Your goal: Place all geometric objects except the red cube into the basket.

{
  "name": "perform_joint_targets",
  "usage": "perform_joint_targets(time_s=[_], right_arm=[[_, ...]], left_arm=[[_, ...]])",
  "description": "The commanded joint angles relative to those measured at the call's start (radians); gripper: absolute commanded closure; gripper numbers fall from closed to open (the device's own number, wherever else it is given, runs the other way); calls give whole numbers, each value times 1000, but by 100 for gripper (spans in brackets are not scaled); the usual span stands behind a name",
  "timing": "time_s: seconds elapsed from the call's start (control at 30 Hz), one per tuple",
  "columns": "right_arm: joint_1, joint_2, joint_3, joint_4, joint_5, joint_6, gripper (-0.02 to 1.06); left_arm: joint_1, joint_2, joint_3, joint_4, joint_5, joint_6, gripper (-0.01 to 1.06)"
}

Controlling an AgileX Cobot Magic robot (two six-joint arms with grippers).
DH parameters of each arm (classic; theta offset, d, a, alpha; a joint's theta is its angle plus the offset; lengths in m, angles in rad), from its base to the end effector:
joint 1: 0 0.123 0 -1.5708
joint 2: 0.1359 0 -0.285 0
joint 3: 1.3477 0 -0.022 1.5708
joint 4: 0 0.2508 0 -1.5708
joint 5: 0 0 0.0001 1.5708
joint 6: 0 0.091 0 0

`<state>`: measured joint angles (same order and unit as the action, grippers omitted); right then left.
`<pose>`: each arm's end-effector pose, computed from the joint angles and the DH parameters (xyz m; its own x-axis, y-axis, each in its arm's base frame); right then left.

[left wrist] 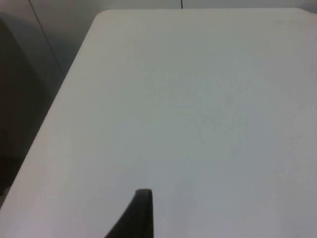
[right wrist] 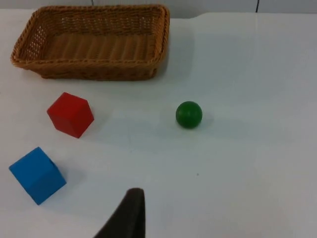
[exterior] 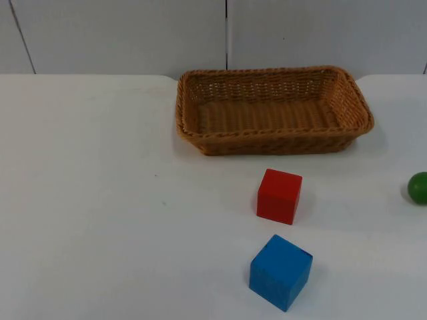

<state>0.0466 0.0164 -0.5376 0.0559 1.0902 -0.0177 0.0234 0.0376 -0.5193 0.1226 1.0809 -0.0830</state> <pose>-0.0082 0.0041 0.2855 -0.4630 -0.0134 -0.8862 -0.0866 0.9958 0.0302 -0.0025 0.0098 0.2817 -0.4840 -0.0363 -0.8743 -0.1296 0.9911 0.0306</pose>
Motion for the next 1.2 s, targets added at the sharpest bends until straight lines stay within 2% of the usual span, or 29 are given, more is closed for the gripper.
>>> perform_joint_targets(time_s=[0.0, 0.07, 0.2, 0.23, 0.3, 0.37, 0.47, 0.77, 0.83, 1.0, 1.07, 1.17], right_arm=[[-4, 47, -45, -13, -30, 10, -1], [-4, 86, -75, -28, -45, 10, -1], [-4, 249, -191, -56, -139, 28, -1], [-4, 249, -191, -56, -139, 28, -1], [-4, 321, -251, -56, -203, 28, -1], [-4, 403, -319, -66, -288, 28, -1], [-4, 458, -367, -101, -321, 28, -1], [-4, 641, -471, -132, -327, 36, -1], [-4, 696, -488, -132, -347, 34, -1], [-4, 760, -492, -132, -396, 34, -1], [-4, 769, -492, -132, -407, 34, -1], [-4, 799, -492, -132, -425, 34, -1]], left_arm=[[-7, 55, -37, 2, -43, -24, 0], [-7, 93, -63, 8, -61, -35, 0], [-7, 244, -169, 84, -236, -102, 0], [-7, 244, -169, 84, -236, -102, 0], [-7, 358, -245, 139, -315, -142, 0], [-7, 454, -312, 127, -323, -142, 0], [-26, 521, -367, 92, -325, -142, 0], [-46, 709, -432, 59, -343, -131, 0], [-46, 755, -435, 54, -388, -131, 0], [-46, 832, -435, 38, -387, -129, 0], [-46, 853, -435, 32, -377, -111, 0], [-46, 922, -435, -51, -326, 4, 0]])
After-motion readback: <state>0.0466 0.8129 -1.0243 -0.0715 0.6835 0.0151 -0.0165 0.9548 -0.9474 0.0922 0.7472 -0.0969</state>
